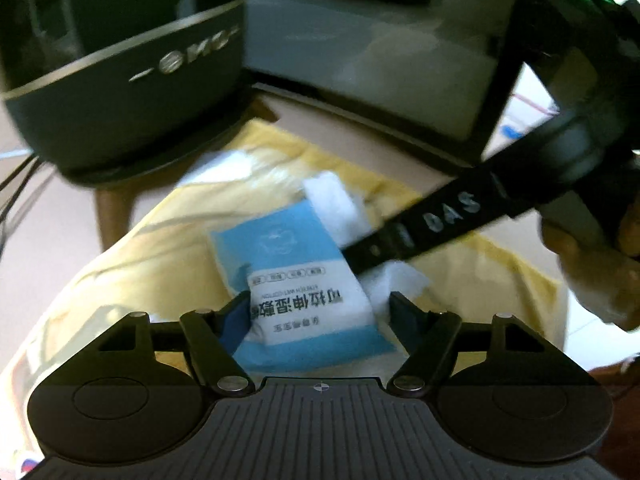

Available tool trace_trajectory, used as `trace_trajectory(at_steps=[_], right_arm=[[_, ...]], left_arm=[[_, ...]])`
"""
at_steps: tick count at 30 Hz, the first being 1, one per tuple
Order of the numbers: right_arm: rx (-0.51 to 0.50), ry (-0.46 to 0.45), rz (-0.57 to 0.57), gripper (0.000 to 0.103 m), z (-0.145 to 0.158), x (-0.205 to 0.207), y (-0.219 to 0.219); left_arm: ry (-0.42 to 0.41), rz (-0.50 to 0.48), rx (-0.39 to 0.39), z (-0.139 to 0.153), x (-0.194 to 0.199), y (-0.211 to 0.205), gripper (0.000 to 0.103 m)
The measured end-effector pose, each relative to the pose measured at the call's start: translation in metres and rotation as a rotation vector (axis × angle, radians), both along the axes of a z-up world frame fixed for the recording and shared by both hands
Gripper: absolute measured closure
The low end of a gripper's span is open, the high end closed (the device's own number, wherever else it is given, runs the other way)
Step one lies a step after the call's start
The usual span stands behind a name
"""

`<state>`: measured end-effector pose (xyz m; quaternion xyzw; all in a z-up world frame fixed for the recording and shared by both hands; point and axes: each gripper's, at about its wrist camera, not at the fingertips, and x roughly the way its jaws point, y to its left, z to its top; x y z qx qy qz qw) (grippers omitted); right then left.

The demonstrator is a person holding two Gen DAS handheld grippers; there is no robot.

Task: Organize soft objects
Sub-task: 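Lower the wipes pack onto the towel and open the left tool, then lay the tissue on the black pouch and open the right tool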

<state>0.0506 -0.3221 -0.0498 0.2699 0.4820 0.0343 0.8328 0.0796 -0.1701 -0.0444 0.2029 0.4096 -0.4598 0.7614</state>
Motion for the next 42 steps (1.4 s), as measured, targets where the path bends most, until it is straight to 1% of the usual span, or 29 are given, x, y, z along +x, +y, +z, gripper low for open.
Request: trace_trajectory(at_steps=[1, 2, 4, 6, 8, 9, 11, 13, 16, 18, 20, 21, 22, 23, 24, 25, 26, 28, 29, 31, 33, 34, 35, 37, 38, 39, 41, 42], right_arm=[[-0.02, -0.013, -0.003, 0.087, 0.004, -0.001, -0.001], [-0.037, -0.02, -0.006, 0.087, 0.007, 0.0, -0.003], [-0.104, -0.039, -0.006, 0.088, 0.014, 0.0, -0.003], [-0.195, -0.068, 0.002, 0.088, 0.024, -0.002, 0.0], [-0.237, -0.105, 0.03, 0.087, 0.036, -0.004, 0.006], [-0.237, -0.127, 0.06, 0.085, 0.042, -0.004, 0.012], [-0.211, -0.179, 0.157, 0.085, 0.052, -0.003, 0.029], [-0.171, -0.206, 0.259, 0.085, 0.055, 0.0, 0.051], [-0.101, -0.174, 0.426, 0.088, 0.043, 0.01, 0.096], [-0.085, -0.147, 0.532, 0.088, 0.032, 0.016, 0.125], [-0.134, -0.124, 0.614, 0.087, 0.023, 0.02, 0.15], [-0.184, -0.117, 0.639, 0.083, 0.019, 0.02, 0.158], [-0.23, -0.117, 0.661, 0.082, 0.017, 0.019, 0.166], [-0.272, -0.13, 0.676, 0.074, 0.018, 0.017, 0.17], [-0.311, -0.144, 0.693, 0.059, 0.02, 0.014, 0.173], [-0.35, -0.167, 0.713, 0.053, 0.023, 0.011, 0.175], [-0.392, -0.195, 0.731, 0.049, 0.027, 0.007, 0.176], [-0.479, -0.244, 0.763, 0.049, 0.032, 0.003, 0.181], [-0.517, -0.267, 0.768, 0.049, 0.035, 0.002, 0.184], [-0.529, -0.29, 0.777, 0.053, 0.036, 0.007, 0.188], [-0.508, -0.276, 0.783, 0.079, 0.034, 0.016, 0.189], [-0.497, -0.245, 0.786, 0.079, 0.03, 0.021, 0.188], [-0.489, -0.213, 0.784, 0.079, 0.025, 0.026, 0.188], [-0.48, -0.173, 0.733, 0.072, 0.021, 0.034, 0.183], [-0.461, -0.174, 0.706, 0.065, 0.024, 0.035, 0.178], [-0.447, -0.182, 0.686, 0.054, 0.027, 0.034, 0.174], [-0.441, -0.225, 0.675, 0.048, 0.036, 0.027, 0.166], [-0.446, -0.238, 0.667, 0.048, 0.038, 0.025, 0.163]], left_arm=[[0.015, -0.007, -0.003, 0.001, -0.001, 0.001, 0.015], [0.029, 0.0, -0.001, 0.003, -0.002, 0.003, 0.008], [0.047, 0.047, 0.001, 0.01, -0.005, 0.014, 0.008], [0.079, 0.107, -0.025, 0.023, -0.009, 0.035, 0.004], [0.116, 0.174, -0.051, 0.035, -0.014, 0.059, 0.001], [0.138, 0.217, -0.056, 0.039, -0.017, 0.072, 0.001], [0.175, 0.312, -0.053, 0.045, -0.023, 0.095, 0.001], [0.186, 0.415, -0.019, 0.041, -0.031, 0.112, 0.0], [0.182, 0.541, 0.048, 0.029, -0.039, 0.128, 0.0], [0.181, 0.607, 0.061, 0.023, -0.043, 0.137, 0.0], [0.173, 0.644, 0.045, 0.023, -0.047, 0.147, 0.0], [0.173, 0.655, 0.03, 0.024, -0.049, 0.15, 0.0], [0.178, 0.663, 0.01, 0.025, -0.051, 0.154, 0.0], [0.185, 0.667, -0.013, 0.026, -0.054, 0.159, 0.0], [0.196, 0.669, -0.04, 0.026, -0.056, 0.163, 0.0], [0.212, 0.669, -0.066, 0.026, -0.057, 0.166, 0.0], [0.224, 0.667, -0.084, 0.026, -0.057, 0.167, 0.0], [0.23, 0.66, -0.097, 0.024, -0.054, 0.164, 0.0], [0.227, 0.652, -0.089, 0.023, -0.052, 0.159, 0.0], [0.217, 0.624, -0.06, 0.021, -0.049, 0.148, 0.0], [0.199, 0.589, -0.027, 0.019, -0.047, 0.138, 0.0], [0.184, 0.57, -0.014, 0.018, -0.046, 0.134, 0.0], [0.165, 0.55, -0.002, 0.017, -0.045, 0.131, 0.0], [0.138, 0.52, 0.008, 0.016, -0.044, 0.127, 0.0], [0.128, 0.503, 0.003, 0.015, -0.044, 0.126, 0.0], [0.115, 0.488, -0.004, 0.014, -0.044, 0.126, 0.0], [0.082, 0.46, -0.014, 0.012, -0.042, 0.127, 0.0], [0.064, 0.451, -0.006, 0.011, -0.04, 0.127, 0.0]])
